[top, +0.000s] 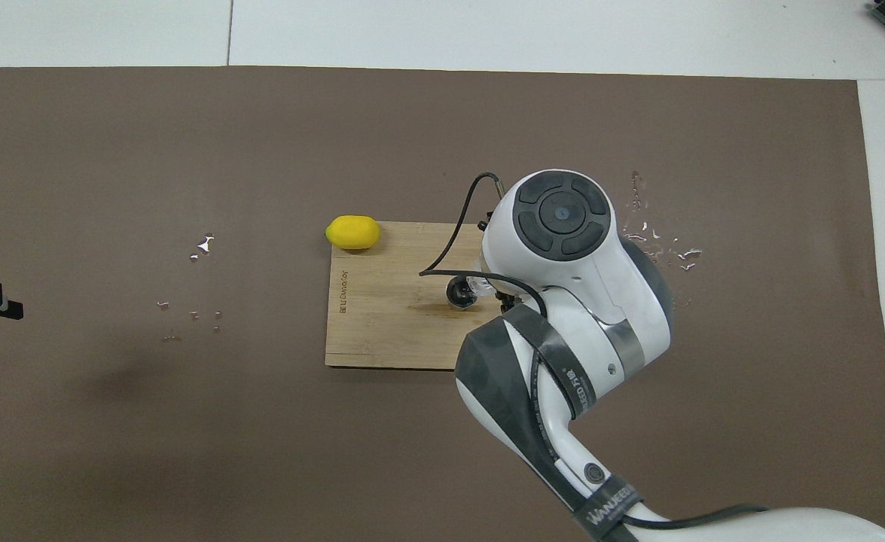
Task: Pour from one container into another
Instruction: 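Carry the glass cup back to its starting spot with the right gripper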
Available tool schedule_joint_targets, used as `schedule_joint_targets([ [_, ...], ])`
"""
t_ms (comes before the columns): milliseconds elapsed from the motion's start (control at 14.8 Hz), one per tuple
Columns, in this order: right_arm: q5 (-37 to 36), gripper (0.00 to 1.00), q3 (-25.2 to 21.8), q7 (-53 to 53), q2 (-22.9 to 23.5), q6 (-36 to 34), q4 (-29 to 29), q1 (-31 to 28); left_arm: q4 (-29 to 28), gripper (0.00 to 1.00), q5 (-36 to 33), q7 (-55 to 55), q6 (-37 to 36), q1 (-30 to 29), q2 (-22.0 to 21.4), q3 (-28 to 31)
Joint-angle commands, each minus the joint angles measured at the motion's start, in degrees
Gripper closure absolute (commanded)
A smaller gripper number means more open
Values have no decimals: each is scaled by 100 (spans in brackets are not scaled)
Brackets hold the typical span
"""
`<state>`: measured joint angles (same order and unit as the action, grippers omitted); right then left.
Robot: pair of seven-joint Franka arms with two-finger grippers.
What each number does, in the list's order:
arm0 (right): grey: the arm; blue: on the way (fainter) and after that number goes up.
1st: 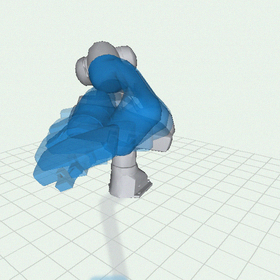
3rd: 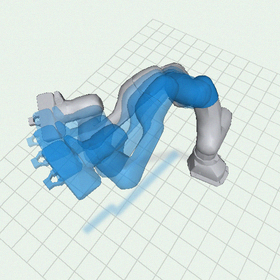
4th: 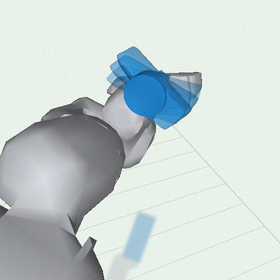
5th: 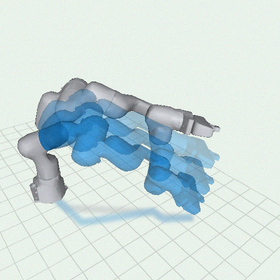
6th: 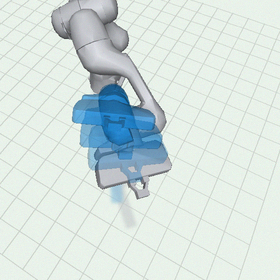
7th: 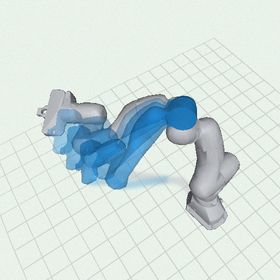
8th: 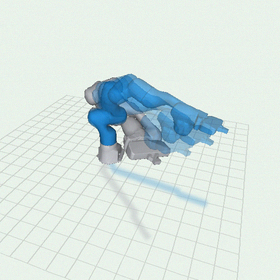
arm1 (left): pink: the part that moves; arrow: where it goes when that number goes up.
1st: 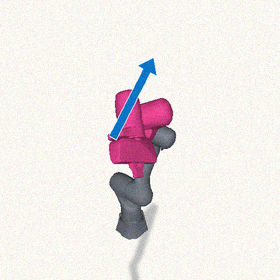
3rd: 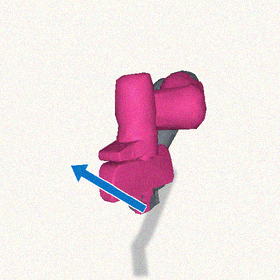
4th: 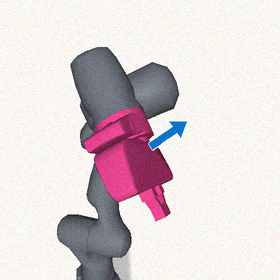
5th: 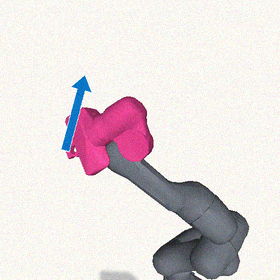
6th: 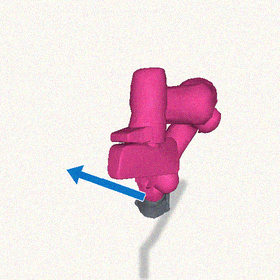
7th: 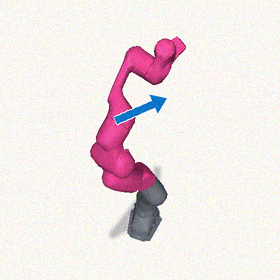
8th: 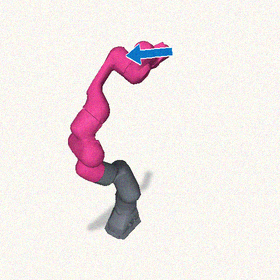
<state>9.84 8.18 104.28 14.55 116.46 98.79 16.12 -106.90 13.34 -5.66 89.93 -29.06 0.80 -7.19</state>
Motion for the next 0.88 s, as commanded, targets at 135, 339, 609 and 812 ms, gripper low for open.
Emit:
schedule_joint_targets([
  [135,1421,100,53,-1460,-14,245,508,-1082,195,0,169,-428,-319,-66,-124,-63],
  [339,1933,100,61,-2409,-23,166,834,-1671,634,0,-671,-331,-65,661,-63,-142],
  [609,2356,100,61,-3482,-49,-185,1124,-2436,1056,0,-1588,-313,95,1629,122,-151],
  [812,2539,100,53,-4107,-14,-282,1247,-2753,1207,0,-1580,-322,16,2253,26,-142],
])
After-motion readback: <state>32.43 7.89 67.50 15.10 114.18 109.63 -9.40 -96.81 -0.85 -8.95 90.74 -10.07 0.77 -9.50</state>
